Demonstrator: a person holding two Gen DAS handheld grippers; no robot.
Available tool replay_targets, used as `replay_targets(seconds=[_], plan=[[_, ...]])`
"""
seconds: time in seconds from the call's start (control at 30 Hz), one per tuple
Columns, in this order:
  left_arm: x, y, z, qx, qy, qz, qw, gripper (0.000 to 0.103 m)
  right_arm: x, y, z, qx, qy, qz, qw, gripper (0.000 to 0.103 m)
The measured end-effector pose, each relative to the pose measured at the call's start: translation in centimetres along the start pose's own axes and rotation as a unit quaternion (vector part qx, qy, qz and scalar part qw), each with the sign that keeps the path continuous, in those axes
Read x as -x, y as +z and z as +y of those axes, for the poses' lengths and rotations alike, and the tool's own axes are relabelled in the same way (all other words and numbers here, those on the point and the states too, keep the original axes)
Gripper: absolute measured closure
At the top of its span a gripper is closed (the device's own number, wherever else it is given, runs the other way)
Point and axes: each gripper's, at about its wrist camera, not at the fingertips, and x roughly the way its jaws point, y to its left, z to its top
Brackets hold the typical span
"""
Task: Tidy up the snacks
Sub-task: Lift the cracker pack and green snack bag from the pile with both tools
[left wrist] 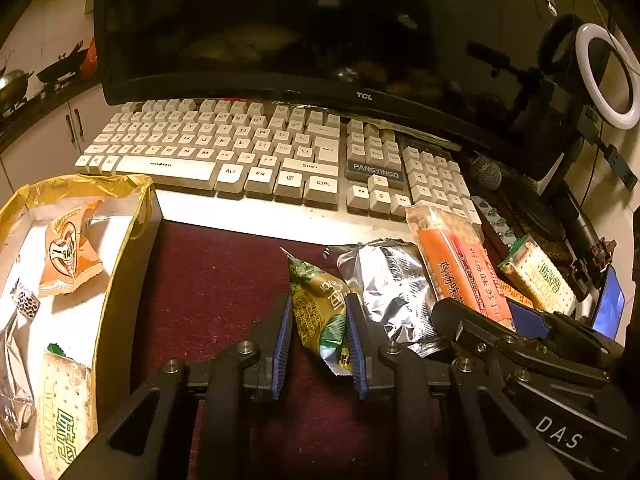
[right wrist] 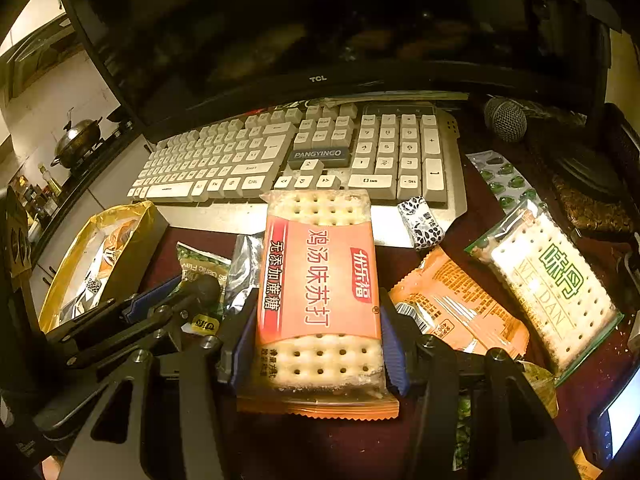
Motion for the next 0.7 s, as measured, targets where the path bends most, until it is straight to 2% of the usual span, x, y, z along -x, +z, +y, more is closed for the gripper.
replay_targets(seconds=[0.17,0.3,0.7], plan=[[-0.1,-0.1,0.2,0.008,-0.007,0.002,0.9999,0.076,-0.1,0.1,-0.1,-0.005,0.001,0.004,1.000,0.050],[0.0,-0.1,-0.8,-0.024,0.020,-0.004,0.9995,0.076,-0.2,0.2,-0.5,-0.014,0.006,0.008,1.000,0.050],[-0.1,0.0,-1.0,-0.033,0.051,-0.004,0.9981,0.076,0.1,0.1,0.1,0.004,-0.012,-0.004,1.000,0.050]])
